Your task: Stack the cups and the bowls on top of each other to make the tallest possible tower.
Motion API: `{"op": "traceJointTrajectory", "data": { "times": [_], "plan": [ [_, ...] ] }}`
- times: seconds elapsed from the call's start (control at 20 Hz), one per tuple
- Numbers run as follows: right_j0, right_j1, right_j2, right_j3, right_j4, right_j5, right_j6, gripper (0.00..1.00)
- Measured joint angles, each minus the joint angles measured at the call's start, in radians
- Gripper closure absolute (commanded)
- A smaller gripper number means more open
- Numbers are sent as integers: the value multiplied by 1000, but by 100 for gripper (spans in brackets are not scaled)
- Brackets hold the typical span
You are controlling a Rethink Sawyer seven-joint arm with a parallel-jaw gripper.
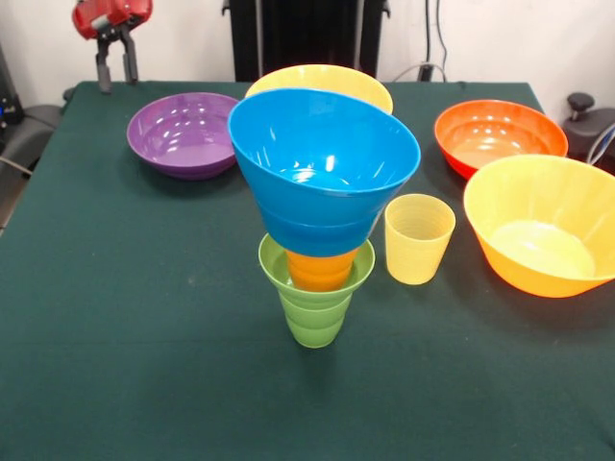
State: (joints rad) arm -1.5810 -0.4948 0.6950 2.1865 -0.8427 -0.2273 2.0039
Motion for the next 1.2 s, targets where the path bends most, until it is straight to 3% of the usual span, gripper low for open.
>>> {"op": "traceJointTrajectory", "data": {
  "times": [0.05, 0.3, 0.4, 0.65, 1.2],
  "plan": [
    [0, 0, 0, 0, 0, 0, 0, 0],
    [121, -60, -104, -5, 20, 84, 0, 0],
    [206, -91, -165, -8, 22, 145, 0, 0],
    [294, -105, -232, -16, 22, 186, 0, 0],
    [341, -98, -331, -49, 22, 185, 0, 0]
  ]
}}
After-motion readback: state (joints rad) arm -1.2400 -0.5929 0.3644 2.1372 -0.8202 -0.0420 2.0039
